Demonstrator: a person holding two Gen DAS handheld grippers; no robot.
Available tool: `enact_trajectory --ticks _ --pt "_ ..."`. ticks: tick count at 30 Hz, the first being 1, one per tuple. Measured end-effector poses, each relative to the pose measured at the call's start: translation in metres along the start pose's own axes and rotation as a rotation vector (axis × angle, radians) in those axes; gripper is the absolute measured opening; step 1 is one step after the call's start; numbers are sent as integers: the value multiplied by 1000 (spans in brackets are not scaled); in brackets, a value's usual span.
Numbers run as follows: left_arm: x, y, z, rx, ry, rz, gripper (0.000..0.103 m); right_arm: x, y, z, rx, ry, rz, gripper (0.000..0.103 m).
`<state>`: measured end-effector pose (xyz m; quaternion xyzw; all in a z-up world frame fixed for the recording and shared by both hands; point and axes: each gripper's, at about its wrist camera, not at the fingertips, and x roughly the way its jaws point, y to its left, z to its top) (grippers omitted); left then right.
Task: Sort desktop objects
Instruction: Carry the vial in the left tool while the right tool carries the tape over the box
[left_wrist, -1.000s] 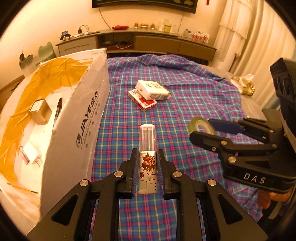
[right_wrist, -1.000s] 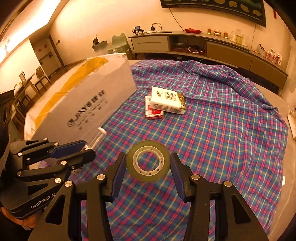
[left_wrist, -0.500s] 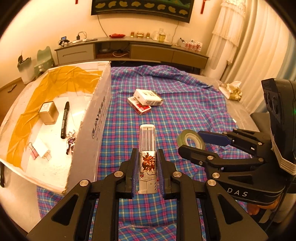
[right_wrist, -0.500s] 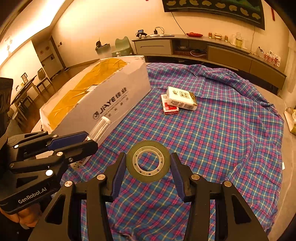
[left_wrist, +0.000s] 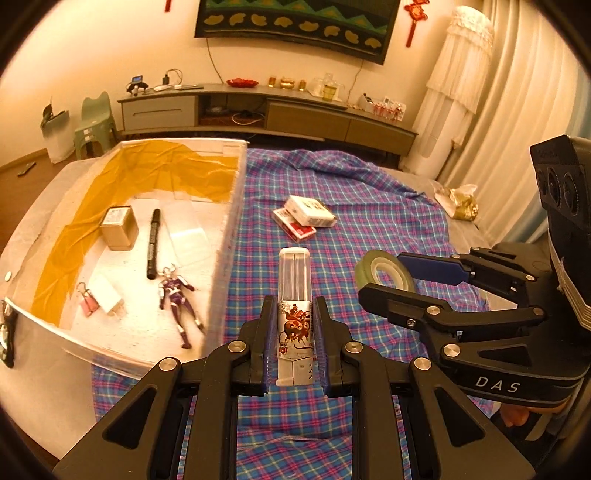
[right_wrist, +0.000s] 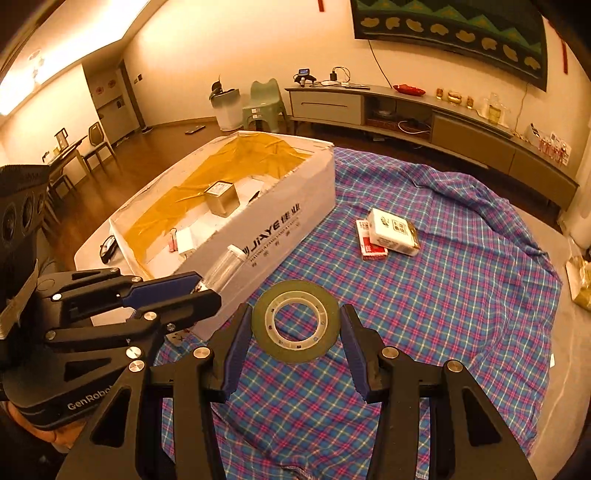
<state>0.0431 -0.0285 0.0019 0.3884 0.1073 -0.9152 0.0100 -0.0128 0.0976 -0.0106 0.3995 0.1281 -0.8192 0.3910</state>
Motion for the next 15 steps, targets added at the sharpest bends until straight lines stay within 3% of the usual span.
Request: enact_trajectory --ticks 15 --pt "-21 63 6 -90 -45 7 20 1 50 39 -98 -2 7 49"
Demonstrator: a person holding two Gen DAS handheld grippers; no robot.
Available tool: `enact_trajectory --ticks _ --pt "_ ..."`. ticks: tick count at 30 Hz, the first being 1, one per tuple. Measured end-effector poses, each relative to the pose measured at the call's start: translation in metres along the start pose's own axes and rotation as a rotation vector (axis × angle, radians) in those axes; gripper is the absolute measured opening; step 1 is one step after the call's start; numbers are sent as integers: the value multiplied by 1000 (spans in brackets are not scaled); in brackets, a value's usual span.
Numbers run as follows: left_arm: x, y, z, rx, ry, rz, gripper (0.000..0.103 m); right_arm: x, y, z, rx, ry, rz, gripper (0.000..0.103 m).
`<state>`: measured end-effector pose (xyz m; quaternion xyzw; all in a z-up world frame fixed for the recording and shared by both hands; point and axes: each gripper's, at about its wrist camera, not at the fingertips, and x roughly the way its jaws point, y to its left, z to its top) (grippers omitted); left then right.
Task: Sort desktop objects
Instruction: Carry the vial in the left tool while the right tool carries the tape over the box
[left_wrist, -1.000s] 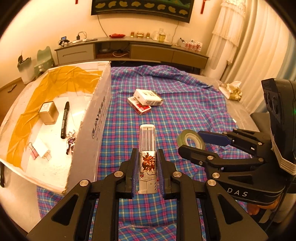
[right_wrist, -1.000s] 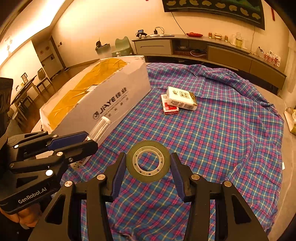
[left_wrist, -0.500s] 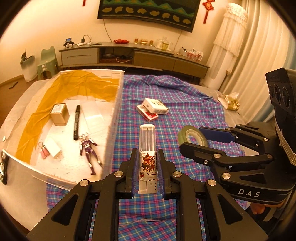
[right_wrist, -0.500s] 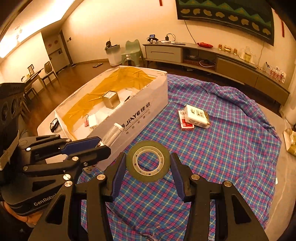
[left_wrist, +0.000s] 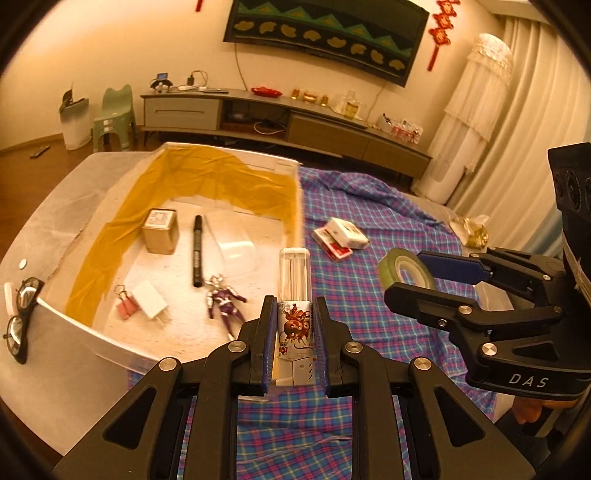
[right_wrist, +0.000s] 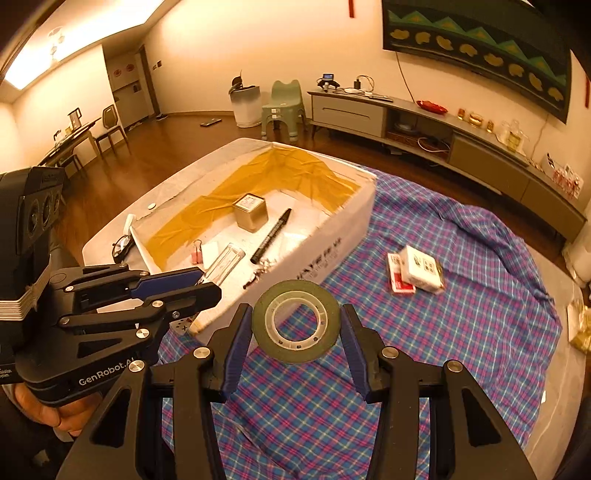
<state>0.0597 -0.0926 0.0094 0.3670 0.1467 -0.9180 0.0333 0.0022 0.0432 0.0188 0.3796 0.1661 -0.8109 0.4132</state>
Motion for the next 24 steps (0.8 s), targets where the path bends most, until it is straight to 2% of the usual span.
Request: enact_trajectory --ticks 14,24 --pt "0 55 11 -129 -2 -29 20 17 34 37 -84 21 5 49" --pt "7 83 24 -184 4 -1 20 37 47 62 -124 34 8 49"
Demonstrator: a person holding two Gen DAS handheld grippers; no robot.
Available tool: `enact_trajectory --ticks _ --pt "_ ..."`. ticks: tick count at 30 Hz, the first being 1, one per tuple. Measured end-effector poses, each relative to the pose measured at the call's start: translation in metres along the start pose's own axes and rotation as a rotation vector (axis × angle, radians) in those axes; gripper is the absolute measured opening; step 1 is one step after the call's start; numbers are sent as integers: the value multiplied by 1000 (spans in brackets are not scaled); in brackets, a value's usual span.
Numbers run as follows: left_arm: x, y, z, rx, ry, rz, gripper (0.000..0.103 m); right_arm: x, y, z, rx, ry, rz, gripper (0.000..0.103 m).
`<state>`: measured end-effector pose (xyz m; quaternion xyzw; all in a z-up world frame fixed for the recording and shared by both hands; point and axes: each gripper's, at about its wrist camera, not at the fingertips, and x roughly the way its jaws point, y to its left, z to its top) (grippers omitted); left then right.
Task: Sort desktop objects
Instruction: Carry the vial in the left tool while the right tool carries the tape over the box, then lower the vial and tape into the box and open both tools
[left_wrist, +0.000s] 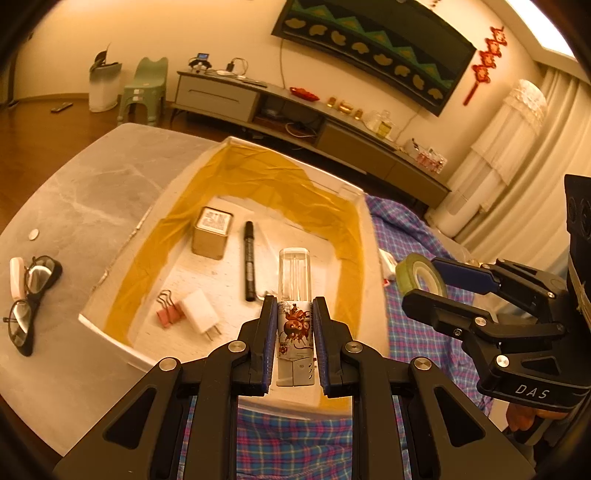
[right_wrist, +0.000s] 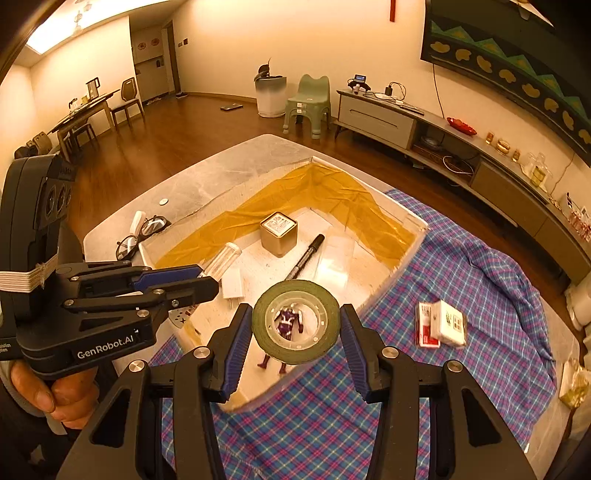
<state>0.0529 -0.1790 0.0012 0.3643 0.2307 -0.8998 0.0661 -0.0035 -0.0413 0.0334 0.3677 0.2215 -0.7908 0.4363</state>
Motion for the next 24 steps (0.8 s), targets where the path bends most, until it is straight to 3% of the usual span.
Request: enact_trajectory --ticks 15,24 --pt "41 12 26 12 67 104 20 45 -22 30 1 55 -15 49" --pt "61 17 32 30 109 124 20 69 -35 44 -13 81 -36 49"
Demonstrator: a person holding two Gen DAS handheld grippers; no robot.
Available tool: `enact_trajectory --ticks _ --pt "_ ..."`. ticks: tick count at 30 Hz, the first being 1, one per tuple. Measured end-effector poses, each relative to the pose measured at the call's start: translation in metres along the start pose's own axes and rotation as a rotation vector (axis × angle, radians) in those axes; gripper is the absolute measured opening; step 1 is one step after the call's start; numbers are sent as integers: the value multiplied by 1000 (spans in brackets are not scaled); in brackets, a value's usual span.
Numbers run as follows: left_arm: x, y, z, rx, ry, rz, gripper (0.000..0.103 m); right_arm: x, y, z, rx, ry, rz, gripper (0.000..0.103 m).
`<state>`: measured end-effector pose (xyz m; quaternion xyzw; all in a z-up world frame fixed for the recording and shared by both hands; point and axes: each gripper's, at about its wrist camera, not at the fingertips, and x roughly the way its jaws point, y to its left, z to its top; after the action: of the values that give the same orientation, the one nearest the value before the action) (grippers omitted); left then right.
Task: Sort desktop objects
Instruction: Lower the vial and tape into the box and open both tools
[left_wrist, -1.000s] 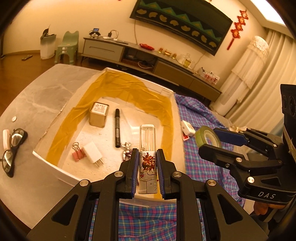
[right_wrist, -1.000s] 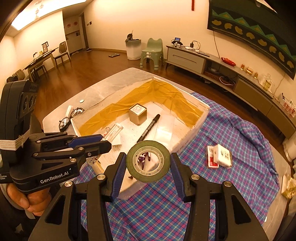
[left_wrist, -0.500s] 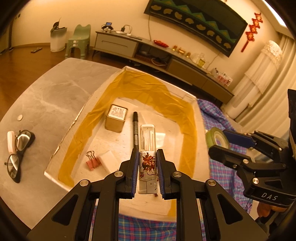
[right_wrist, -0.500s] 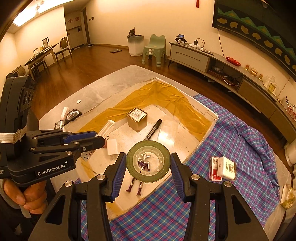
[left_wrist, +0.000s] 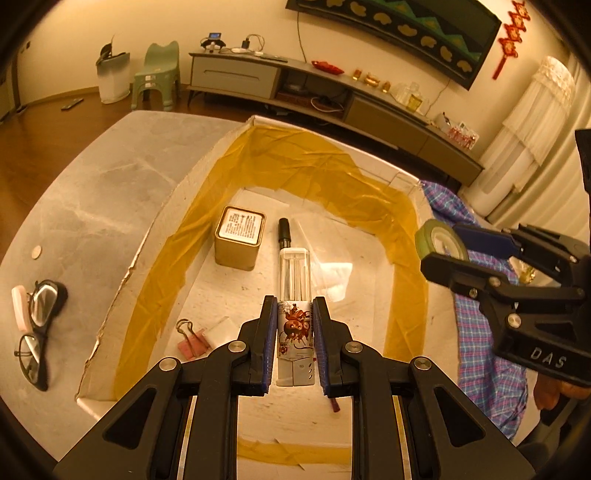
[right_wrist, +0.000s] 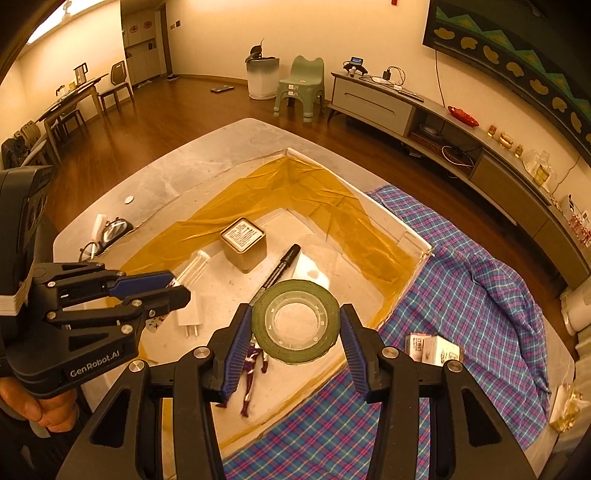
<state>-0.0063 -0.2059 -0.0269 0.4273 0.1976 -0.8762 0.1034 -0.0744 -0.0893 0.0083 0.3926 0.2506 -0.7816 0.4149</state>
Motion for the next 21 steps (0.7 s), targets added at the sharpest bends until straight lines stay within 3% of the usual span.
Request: enact_trajectory --ticks 21 --pt "14 17 19 -45 53 -67 20 52 -34 29 29 96 -7 49"
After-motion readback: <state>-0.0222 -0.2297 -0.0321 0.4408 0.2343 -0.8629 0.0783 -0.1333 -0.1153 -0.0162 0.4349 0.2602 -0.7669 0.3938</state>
